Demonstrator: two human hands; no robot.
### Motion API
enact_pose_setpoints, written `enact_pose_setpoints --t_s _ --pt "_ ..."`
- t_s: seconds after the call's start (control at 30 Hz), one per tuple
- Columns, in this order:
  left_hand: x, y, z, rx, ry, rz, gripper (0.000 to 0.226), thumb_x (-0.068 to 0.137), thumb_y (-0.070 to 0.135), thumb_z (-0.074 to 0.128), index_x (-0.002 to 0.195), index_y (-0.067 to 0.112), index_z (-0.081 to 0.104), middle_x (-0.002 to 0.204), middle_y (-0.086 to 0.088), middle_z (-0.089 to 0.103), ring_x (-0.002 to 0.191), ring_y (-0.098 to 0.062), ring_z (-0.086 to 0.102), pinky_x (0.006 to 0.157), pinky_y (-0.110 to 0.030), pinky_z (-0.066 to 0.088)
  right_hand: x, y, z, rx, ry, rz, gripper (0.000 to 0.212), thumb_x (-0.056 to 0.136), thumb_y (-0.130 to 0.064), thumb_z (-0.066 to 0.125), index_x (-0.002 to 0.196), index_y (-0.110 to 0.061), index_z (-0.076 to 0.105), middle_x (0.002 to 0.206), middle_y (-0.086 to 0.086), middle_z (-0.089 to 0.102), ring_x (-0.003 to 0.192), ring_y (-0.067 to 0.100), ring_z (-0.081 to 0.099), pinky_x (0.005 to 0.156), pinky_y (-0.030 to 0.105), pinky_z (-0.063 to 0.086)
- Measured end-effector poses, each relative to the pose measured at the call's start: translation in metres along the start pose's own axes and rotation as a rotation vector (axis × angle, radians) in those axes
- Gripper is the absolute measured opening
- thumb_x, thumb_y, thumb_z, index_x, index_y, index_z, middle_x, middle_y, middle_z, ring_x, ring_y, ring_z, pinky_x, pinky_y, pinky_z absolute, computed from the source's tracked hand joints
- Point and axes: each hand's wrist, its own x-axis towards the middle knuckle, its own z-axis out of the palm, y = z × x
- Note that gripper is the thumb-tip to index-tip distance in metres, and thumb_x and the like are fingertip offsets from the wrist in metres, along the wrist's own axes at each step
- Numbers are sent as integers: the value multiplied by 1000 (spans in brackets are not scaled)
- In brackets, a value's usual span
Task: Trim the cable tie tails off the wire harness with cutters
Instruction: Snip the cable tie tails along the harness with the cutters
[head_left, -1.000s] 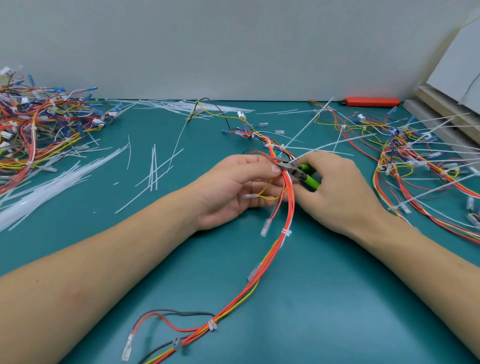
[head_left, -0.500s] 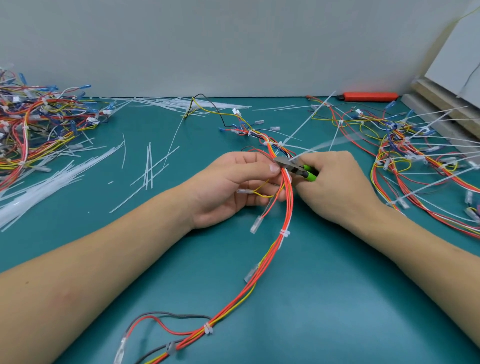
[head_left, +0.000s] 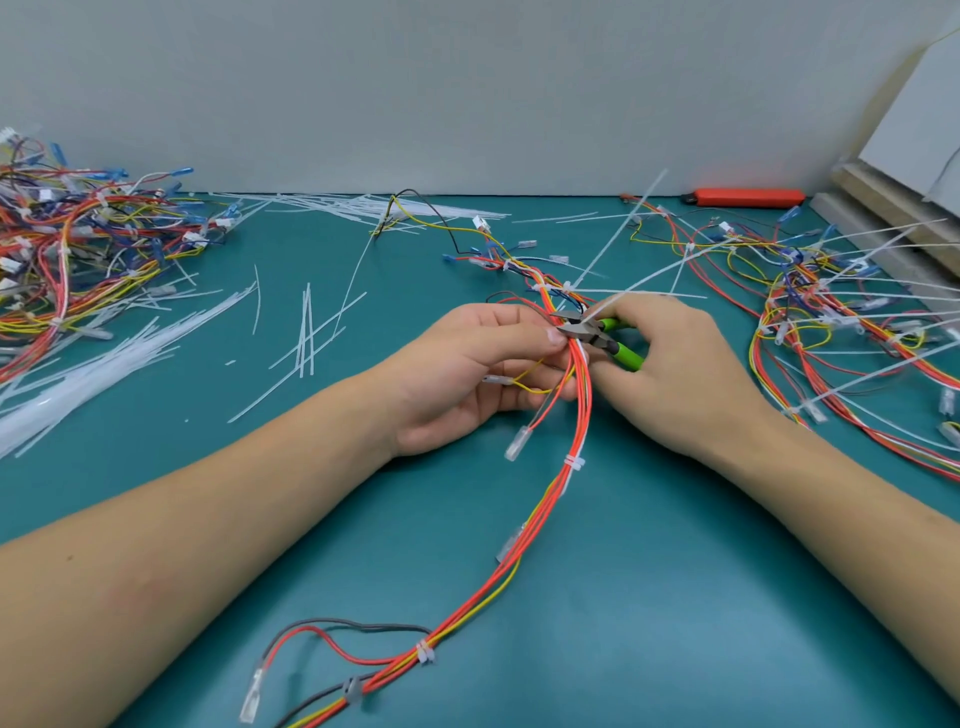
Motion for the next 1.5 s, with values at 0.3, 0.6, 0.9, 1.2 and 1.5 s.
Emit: enact_pose_setpoints --t_s 0.3,0.6,0.9,1.2,1.5 --pt "1 -2 -2 12 -18 6 5 93 15 63 91 10 63 82 -5 71 71 -14 70 63 -20 53 2 -10 -5 29 -3 72 31 74 -41 52 78 -16 69 69 -2 63 74 24 57 73 44 52" --pt "0 0 0 2 -13 0 7 95 12 60 89 8 63 84 -7 70 71 -16 70 64 -21 54 0 -9 -3 -14 13 76 34 76 -45 52 83 -16 69 74 -1 66 77 26 59 73 44 52" --pt "0 0 1 2 11 -1 8 97 10 58 92 8 62 85 -7 70 70 -16 70 64 -22 55 2 -1 -1 -15 3 -21 25 81 -34 64 104 -25 72 99 -12 70 102 20 61 90 34 46" --pt "0 -1 0 27 -10 6 9 92 15 61 86 11 65 82 -6 68 70 -16 69 63 -21 53 2 -8 -2 -24 -20 132 49 69 -52 41 79 -12 68 60 6 54 65 28 51 62 44 52" --pt "0 0 2 21 11 7 18 97 11 57 82 12 65 80 -4 69 69 -16 69 62 -21 53 -1 -8 -1 -3 26 64 27 77 -37 57 92 -21 71 90 -5 71 93 24 61 85 42 51"
